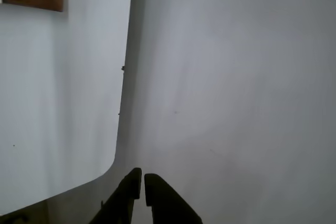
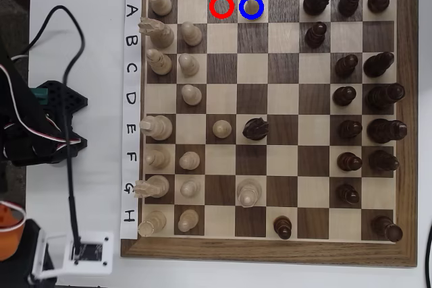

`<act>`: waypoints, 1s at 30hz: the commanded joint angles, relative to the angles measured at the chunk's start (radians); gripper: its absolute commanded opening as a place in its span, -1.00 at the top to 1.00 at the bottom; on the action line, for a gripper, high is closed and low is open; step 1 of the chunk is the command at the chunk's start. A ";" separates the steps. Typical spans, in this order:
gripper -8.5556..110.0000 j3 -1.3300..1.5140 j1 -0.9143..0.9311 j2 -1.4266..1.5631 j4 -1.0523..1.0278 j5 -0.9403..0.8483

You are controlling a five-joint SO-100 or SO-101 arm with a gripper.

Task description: Move the piece to destination

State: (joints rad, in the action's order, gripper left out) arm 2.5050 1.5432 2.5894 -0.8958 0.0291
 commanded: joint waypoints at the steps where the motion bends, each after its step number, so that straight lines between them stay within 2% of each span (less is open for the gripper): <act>1: 0.86 0.049 -0.005 0.057 0.026 0.005; 14: 0.86 0.410 0.049 0.247 0.186 -0.051; 22: 0.86 0.552 0.083 0.402 0.184 -0.097; 30: 0.86 0.584 0.112 0.571 0.035 -0.129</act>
State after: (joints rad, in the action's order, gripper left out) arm 3.0664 1.6398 3.1109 -0.8115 -0.0844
